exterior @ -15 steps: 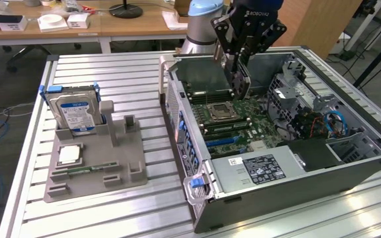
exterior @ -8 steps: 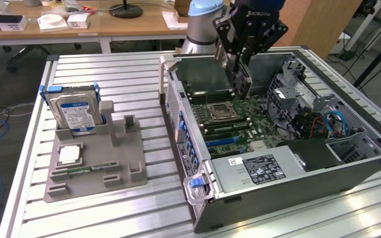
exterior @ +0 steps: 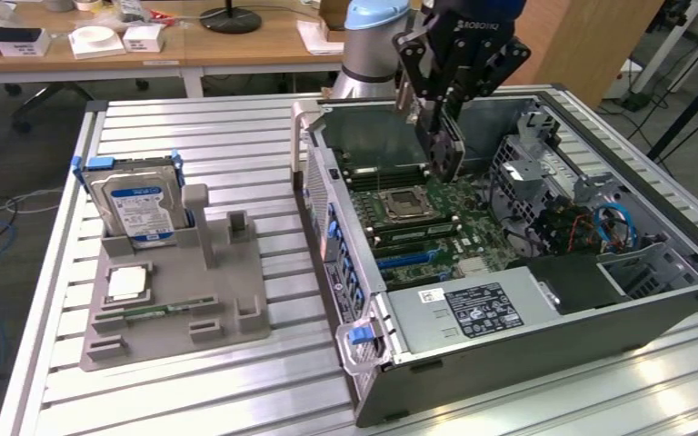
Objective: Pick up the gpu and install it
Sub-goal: 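Pick up the gpu and move the gpu toward the slot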
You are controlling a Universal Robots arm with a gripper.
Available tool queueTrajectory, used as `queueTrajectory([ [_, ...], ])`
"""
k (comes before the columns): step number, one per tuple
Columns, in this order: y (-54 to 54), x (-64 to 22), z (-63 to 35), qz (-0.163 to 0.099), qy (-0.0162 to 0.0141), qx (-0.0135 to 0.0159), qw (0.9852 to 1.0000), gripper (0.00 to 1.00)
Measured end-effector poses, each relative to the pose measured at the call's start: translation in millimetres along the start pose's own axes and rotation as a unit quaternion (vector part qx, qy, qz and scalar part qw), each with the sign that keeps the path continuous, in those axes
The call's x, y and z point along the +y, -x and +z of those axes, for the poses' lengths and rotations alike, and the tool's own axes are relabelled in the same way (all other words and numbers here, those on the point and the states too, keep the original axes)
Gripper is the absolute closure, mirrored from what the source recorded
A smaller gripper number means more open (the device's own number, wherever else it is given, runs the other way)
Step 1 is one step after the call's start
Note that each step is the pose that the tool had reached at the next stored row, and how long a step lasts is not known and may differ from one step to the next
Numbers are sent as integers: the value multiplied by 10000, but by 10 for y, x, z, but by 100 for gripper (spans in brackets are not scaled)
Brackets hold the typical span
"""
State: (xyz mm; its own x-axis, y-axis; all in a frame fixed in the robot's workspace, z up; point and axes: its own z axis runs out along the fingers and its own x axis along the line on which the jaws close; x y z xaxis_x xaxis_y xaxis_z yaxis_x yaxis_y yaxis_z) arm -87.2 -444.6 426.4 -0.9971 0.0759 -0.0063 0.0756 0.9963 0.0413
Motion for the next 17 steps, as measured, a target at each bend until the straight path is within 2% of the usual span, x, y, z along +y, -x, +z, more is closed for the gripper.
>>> queueTrajectory([
  [17, 69, 5, 5, 0, 0, 0, 10000, 74],
])
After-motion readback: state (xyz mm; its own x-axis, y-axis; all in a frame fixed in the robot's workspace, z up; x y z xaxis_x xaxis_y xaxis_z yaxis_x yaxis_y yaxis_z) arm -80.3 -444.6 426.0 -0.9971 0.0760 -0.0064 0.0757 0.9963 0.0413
